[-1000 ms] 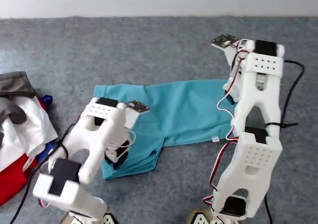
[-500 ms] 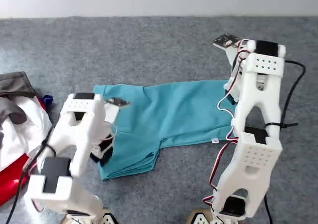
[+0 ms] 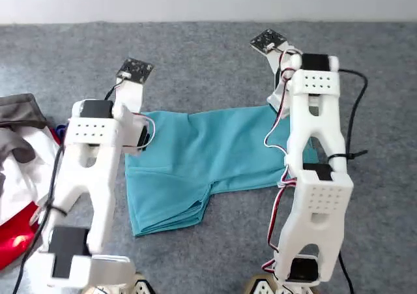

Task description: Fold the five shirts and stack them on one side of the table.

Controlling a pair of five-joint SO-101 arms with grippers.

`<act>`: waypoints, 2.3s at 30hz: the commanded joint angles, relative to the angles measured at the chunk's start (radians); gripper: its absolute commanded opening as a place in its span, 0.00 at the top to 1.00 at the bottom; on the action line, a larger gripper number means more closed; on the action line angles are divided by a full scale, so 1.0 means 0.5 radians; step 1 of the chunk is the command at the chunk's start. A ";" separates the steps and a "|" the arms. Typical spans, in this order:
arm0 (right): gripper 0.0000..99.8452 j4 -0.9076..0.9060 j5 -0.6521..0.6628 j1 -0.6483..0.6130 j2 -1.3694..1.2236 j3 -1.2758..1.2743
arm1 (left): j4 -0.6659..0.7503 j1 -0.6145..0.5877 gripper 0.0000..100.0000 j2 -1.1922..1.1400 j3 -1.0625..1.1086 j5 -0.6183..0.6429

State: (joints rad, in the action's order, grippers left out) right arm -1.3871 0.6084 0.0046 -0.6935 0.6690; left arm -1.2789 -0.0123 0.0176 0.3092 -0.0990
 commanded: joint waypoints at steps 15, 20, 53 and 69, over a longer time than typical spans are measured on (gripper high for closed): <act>0.96 0.315 -0.055 0.167 -0.361 0.021 | -0.153 -0.285 0.96 -1.283 -1.137 0.095; 0.96 0.186 0.034 0.146 -0.262 0.058 | -0.512 -0.190 0.98 -1.255 -1.484 0.089; 0.78 -0.818 -0.046 -1.422 0.833 -0.672 | -0.936 -1.577 0.90 -0.064 -1.257 -0.061; 0.77 -0.431 -0.230 -2.226 0.502 -0.918 | -0.933 -1.639 0.90 -0.064 -1.257 -0.061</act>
State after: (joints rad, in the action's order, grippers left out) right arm -1.6433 0.5209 -1.0863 -0.4296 0.2071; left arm -1.7361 -0.8270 -0.0637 -0.3153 -0.1189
